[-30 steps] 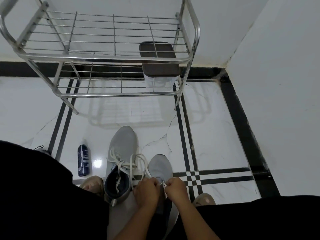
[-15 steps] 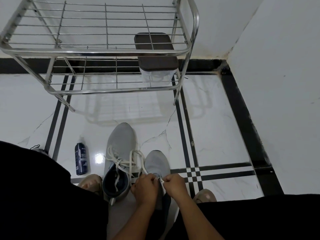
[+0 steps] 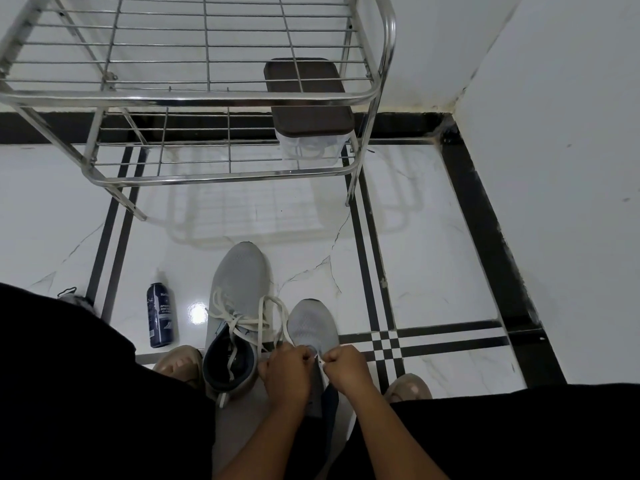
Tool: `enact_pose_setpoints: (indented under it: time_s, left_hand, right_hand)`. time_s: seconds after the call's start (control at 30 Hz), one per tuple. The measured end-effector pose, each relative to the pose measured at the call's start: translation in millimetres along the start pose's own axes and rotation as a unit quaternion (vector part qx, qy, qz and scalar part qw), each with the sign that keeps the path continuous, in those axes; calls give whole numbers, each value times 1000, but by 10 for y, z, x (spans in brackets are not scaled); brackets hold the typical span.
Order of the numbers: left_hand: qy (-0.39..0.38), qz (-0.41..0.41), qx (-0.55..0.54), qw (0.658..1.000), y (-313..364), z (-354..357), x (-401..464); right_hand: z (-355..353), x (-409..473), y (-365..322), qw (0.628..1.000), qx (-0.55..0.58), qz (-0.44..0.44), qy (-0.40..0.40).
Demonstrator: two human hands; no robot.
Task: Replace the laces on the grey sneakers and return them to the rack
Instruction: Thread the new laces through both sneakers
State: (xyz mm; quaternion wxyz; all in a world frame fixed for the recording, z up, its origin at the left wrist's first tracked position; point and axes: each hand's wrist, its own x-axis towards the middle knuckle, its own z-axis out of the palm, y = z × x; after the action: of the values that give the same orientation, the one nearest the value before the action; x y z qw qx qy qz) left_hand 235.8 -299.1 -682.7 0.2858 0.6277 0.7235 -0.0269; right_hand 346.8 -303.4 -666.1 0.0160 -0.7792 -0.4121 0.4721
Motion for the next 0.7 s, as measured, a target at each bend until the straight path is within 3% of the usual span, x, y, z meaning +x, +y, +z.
enact_pose_setpoints:
  time_s: [0.1, 0.27, 0.43, 0.57, 0.7]
  left_hand:
    - [-2, 41, 47, 998, 24, 2, 5]
    - [3, 7, -4, 1000, 40, 24, -44]
    - [-9, 103, 54, 993, 47, 6, 3]
    - [5, 119, 59, 991, 60, 1, -8]
    - [-11, 127, 63, 990, 44, -11, -38]
  right_hand:
    - [1, 2, 6, 1000, 5, 2, -2]
    - [13, 2, 33, 1000, 3, -1, -4]
    - [43, 24, 64, 999, 16, -22, -26]
    - [67, 48, 131, 991, 118, 42, 51]
    - [94, 76, 116, 995, 43, -17, 91]
